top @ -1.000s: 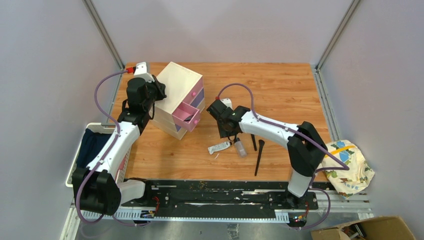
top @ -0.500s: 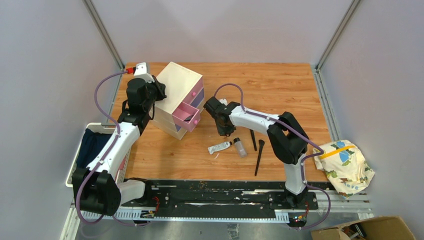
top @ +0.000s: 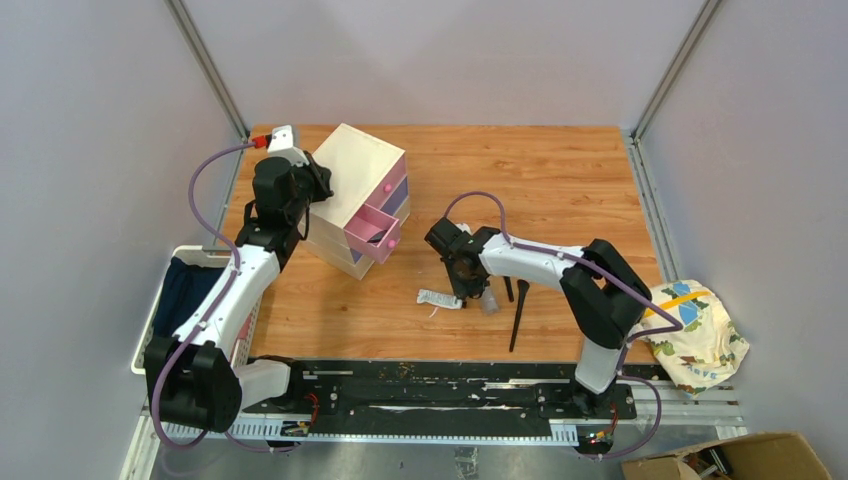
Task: Organize the makeup
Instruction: Pick up the makeup from the center of the board, then place the makeup in the drawer.
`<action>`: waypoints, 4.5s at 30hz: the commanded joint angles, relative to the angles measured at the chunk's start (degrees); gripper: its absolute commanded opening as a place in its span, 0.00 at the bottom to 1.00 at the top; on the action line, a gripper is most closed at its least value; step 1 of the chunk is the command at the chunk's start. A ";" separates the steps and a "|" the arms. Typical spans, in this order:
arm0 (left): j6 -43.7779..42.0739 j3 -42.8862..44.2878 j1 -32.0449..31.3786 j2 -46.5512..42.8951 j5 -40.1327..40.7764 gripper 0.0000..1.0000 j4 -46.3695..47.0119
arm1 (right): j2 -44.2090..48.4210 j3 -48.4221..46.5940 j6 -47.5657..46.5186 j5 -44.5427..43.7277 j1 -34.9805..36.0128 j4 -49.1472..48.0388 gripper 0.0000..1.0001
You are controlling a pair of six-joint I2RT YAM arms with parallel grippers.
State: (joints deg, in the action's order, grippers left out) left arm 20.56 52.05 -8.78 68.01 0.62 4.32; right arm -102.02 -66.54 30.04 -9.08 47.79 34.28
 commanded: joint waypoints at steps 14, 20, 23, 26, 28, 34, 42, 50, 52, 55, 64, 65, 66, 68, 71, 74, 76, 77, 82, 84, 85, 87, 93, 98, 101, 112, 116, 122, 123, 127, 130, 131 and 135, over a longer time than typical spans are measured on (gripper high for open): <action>0.36 -1.51 -0.28 -1.83 -0.01 0.00 -4.05 | 9.92 4.26 -3.56 -1.41 4.50 -1.15 0.43; 0.44 -1.64 -0.28 -2.63 0.26 0.00 -4.05 | 9.97 3.75 -8.50 2.99 4.57 -2.13 0.53; 0.61 -2.03 -0.28 -2.91 0.41 0.00 -4.05 | 9.23 3.80 -10.05 6.51 4.67 -3.17 0.53; 0.54 -2.22 -0.28 -2.88 0.54 0.00 -4.05 | 8.44 4.52 -10.76 9.66 4.68 -4.82 0.53; 0.53 -2.26 -0.28 -2.88 0.67 0.00 -4.05 | 8.09 4.93 -11.01 11.52 4.77 -5.78 0.53; 0.53 -2.47 -0.28 -3.03 0.83 0.00 -4.05 | 5.95 6.23 -11.17 12.75 4.76 -8.35 0.54; 0.02 -2.92 -0.28 -3.47 1.38 0.00 -4.05 | 0.92 6.49 -11.34 12.02 4.77 -9.89 0.52; -0.17 -2.92 -0.28 -3.19 1.48 0.00 -4.05 | 1.25 7.30 -9.33 9.94 5.62 -10.06 0.04; -0.21 -2.83 -0.28 -3.14 1.49 0.00 -4.05 | 2.91 7.10 -9.18 9.19 5.71 -9.12 0.00; -0.17 -2.75 -0.28 -3.10 1.48 0.00 -4.05 | 7.08 5.56 -9.13 9.80 5.74 -6.95 0.00; 0.10 -2.66 -0.28 -3.41 1.40 0.00 -4.05 | 19.46 -11.82 -12.72 10.37 5.75 5.07 0.00; 0.17 -2.66 -0.28 -3.47 1.40 0.00 -4.05 | 19.40 -14.57 -13.73 10.06 5.74 6.90 0.00; 0.23 -2.59 -0.28 -3.60 1.40 0.00 -4.05 | 19.03 -17.33 -14.46 9.74 5.80 8.79 0.00; 0.39 -2.49 -0.28 -3.68 1.26 0.00 -4.05 | 17.88 -22.99 -16.15 9.20 5.94 12.38 0.00; 0.73 -2.27 -0.28 -3.76 1.05 0.00 -4.05 | 15.91 -29.93 -17.72 7.77 6.04 15.63 0.00; 0.67 -1.86 -0.28 -3.74 1.04 0.00 -5.56 | 13.07 -35.53 -17.51 15.46 5.63 17.20 0.00; 0.50 -1.53 -0.28 -3.87 1.09 0.00 -6.13 | 10.93 -38.02 -16.03 22.01 5.48 17.24 0.00; 0.46 -1.52 -0.28 -4.05 1.17 0.00 -6.17 | 9.89 -38.82 -15.27 24.68 5.47 17.22 0.00; 0.41 -1.94 -0.28 -4.87 1.33 0.00 -6.20 | 6.72 -40.31 -11.09 34.55 5.47 15.33 0.00; 0.51 -1.95 -0.28 -4.90 1.16 0.00 -6.23 | 5.56 -41.27 -9.99 36.24 5.47 14.80 0.00; 0.53 -1.95 -0.28 -4.88 1.09 0.00 -6.17 | 4.76 -41.93 -9.63 36.94 5.43 14.55 0.00; 0.54 -1.95 -0.28 -4.92 1.05 0.00 -6.17 | 3.18 -43.69 -8.49 39.49 5.04 14.50 0.00; 0.44 -2.04 -0.28 -5.68 1.39 0.00 -6.30 | -0.03 -45.31 -0.28 49.85 2.42 11.10 0.00; 0.38 -1.88 -0.28 -5.69 1.14 0.00 -6.32 | 0.30 -40.04 8.16 56.81 1.10 3.59 0.00; 0.23 -1.82 -0.28 -5.91 1.31 0.00 -6.35 | 2.10 -33.56 13.65 58.65 0.86 -3.00 0.00; 0.53 -2.04 -0.28 -6.56 1.13 0.00 -6.50 | 9.50 -7.97 46.14 59.72 -1.36 -45.59 0.00; 0.69 -2.04 -0.28 -6.82 1.05 0.00 -6.53 | 11.20 -5.87 50.01 56.95 -2.27 -48.82 0.00; 0.86 -2.04 -0.28 -7.13 0.96 0.00 -6.47 | 13.02 -1.60 58.41 52.79 -2.63 -52.21 0.00; 0.89 -2.04 -0.28 -7.18 0.96 0.00 -6.51 | 13.19 -1.31 58.81 52.58 -2.66 -51.81 0.00; 1.17 -2.17 -0.28 -7.22 0.88 0.00 -6.31 | 15.40 1.56 61.54 49.92 -2.62 -51.23 0.00; 1.60 -2.39 -0.28 -7.28 0.79 0.00 -5.96 | 15.88 2.54 63.20 48.74 -2.59 -51.22 0.00; 1.69 -2.46 -0.28 -7.23 0.78 0.00 -5.87 | 15.86 2.93 63.98 48.42 -2.60 -51.29 0.00; 1.81 -2.57 -0.28 -7.43 0.87 0.00 -5.97 | 16.76 6.38 68.50 45.59 -2.56 -54.60 0.00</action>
State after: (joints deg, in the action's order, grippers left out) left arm 21.76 50.19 -8.78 61.67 1.50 -1.87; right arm -87.33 -62.87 93.12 39.99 45.80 -16.53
